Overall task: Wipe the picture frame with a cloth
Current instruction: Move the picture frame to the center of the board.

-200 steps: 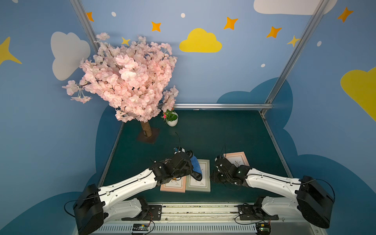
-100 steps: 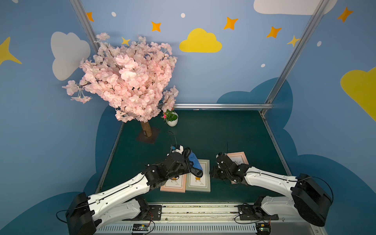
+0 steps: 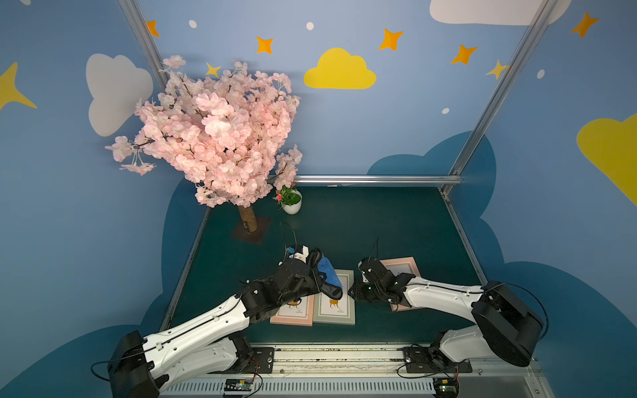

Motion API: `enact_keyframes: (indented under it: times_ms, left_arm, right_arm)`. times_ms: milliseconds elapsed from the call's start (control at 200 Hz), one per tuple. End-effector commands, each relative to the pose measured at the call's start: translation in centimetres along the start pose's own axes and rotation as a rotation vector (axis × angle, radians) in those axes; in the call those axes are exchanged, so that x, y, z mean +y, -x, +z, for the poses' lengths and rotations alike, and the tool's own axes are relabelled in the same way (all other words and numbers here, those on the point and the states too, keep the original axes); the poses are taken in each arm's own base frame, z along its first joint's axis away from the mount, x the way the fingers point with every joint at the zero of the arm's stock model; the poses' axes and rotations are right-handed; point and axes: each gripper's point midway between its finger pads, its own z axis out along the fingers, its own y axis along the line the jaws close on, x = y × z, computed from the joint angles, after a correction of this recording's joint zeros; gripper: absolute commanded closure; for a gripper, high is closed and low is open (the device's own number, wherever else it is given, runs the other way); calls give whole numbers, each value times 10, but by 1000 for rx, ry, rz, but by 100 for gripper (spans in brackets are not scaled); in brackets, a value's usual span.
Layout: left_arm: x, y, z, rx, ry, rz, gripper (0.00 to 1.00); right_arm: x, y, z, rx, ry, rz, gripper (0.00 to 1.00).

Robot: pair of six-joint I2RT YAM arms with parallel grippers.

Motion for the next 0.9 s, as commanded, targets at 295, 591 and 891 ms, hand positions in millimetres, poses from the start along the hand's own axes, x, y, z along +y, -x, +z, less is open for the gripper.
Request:
enact_keyframes:
  times_ms: [295,591,891]
  left_arm:
    - [10,4,-5,-36,24,3,97]
    - [29,9,-20,-87,79,-2,97]
    - [37,12,-31,-115,97,-14,97]
  right_arm:
    - [37,8,21,42,90,-101,74]
    - [72,13,39,65,133,-120,74]
    - [99,2,46,91,158,-148,74]
